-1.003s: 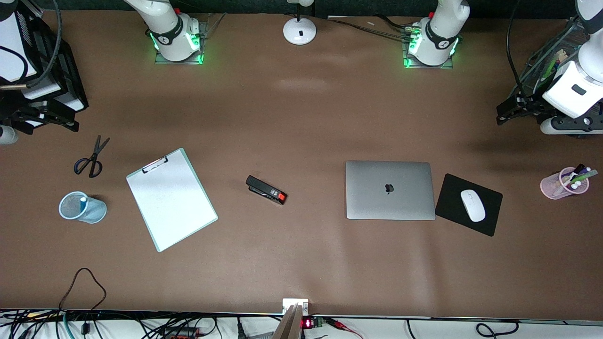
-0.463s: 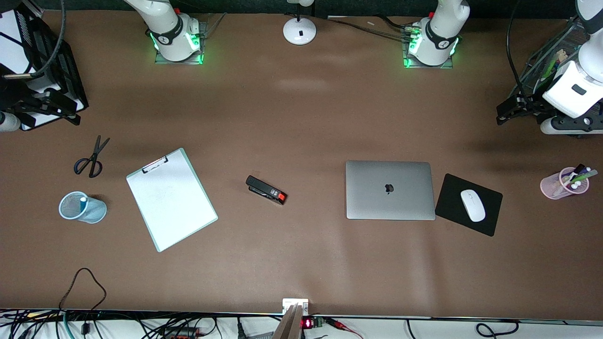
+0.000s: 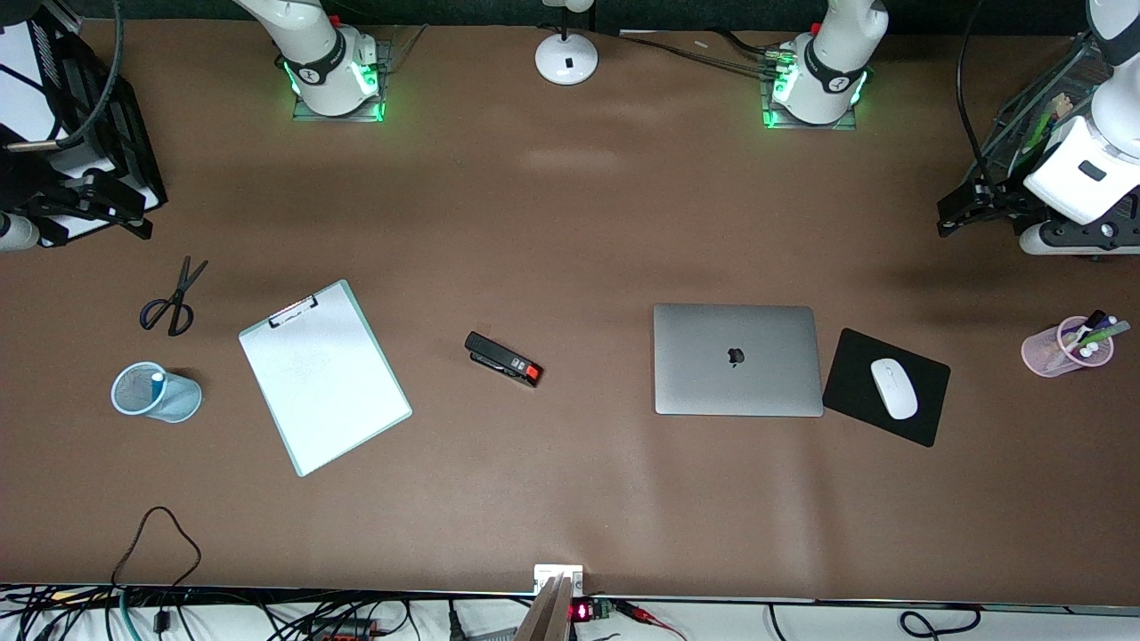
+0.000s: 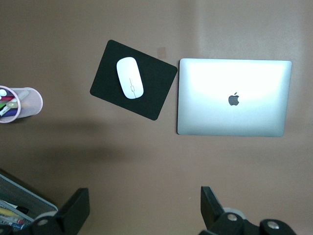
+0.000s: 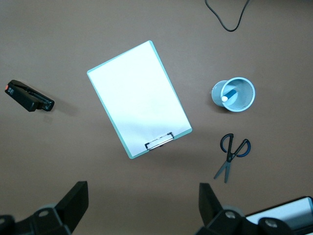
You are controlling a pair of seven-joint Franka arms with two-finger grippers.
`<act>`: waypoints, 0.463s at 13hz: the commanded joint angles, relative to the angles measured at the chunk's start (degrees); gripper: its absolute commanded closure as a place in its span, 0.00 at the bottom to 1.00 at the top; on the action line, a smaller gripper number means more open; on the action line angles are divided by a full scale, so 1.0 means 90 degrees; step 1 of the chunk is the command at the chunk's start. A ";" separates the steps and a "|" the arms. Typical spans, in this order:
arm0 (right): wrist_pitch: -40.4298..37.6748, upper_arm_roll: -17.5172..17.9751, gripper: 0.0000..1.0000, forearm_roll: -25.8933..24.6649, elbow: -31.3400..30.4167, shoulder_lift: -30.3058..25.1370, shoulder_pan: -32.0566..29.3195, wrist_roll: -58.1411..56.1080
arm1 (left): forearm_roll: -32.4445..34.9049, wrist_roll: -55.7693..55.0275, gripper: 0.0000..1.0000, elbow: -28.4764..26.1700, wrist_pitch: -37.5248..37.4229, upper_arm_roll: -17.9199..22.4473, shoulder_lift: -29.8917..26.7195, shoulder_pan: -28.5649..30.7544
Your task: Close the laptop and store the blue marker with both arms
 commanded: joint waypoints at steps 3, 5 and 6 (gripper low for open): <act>-0.0134 -0.0064 0.00 0.0128 -0.0330 -0.0361 0.0079 0.0312 | -0.0040 0.0059 0.00 0.0291 -0.0124 0.0008 0.0158 -0.0026; -0.0212 -0.0025 0.00 0.0118 -0.0301 -0.0361 0.0088 0.0381 | -0.0040 0.0059 0.00 0.0291 -0.0124 0.0008 0.0158 -0.0026; -0.0300 -0.0025 0.00 0.0118 -0.0271 -0.0361 0.0088 0.0381 | -0.0040 0.0059 0.00 0.0291 -0.0124 0.0008 0.0158 -0.0026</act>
